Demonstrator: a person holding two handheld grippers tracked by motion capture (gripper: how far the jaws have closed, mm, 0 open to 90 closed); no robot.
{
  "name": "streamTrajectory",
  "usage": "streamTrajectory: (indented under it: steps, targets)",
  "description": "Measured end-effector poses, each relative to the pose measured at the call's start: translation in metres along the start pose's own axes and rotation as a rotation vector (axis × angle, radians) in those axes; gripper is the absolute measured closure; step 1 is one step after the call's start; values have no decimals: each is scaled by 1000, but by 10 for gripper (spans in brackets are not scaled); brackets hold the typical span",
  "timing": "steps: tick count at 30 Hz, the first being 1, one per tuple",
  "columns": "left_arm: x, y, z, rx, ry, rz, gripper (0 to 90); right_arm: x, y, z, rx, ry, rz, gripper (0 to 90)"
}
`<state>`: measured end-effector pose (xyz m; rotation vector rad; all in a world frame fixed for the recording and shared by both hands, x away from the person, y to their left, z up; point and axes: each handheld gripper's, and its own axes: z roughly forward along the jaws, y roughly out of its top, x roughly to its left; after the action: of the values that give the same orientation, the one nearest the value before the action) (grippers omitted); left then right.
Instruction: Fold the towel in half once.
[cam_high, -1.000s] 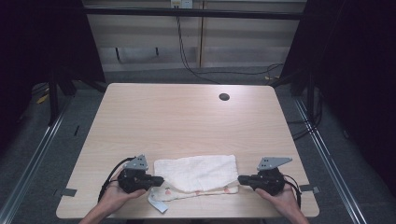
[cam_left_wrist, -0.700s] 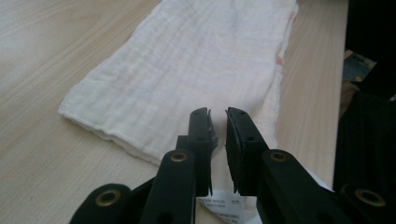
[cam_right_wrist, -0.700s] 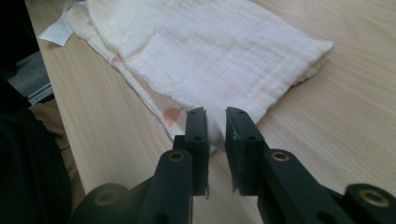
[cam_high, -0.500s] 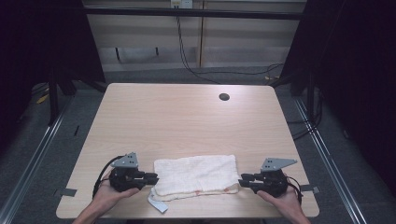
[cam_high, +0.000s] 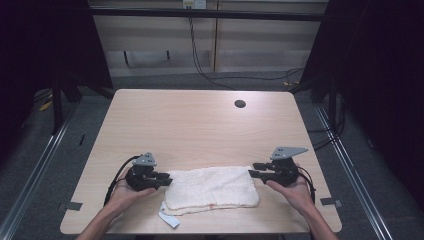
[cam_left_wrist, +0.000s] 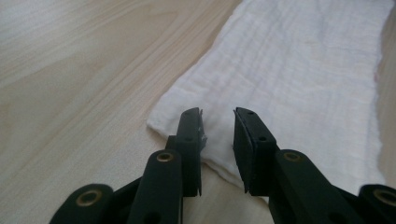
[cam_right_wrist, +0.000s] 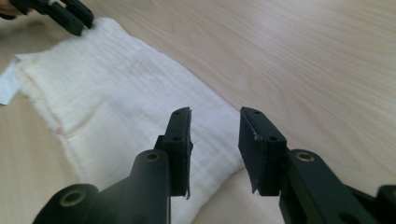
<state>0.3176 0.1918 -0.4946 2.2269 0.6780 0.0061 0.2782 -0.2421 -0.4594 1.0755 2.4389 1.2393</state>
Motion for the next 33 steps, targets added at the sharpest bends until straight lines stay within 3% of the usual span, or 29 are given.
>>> streamTrajectory:
  steps: [5,9,16,21,30,33]
  targets:
    - [2,3,3,19,-1,16,710,-16,0,26,52,-36,24,638]
    - [1,4,5,13,4,20,695,-26,-1,36,81,-48,33,635]
    - [-3,4,7,19,2,29,663,-22,-4,48,109,-36,18,688]
    - [0,9,12,21,-15,26,654,-24,-4,47,113,-29,20,871]
    - [-7,22,26,43,-28,46,636,-39,-8,40,95,-81,71,889]
    - [-9,24,27,39,-32,46,613,-43,-12,36,81,-78,87,842]
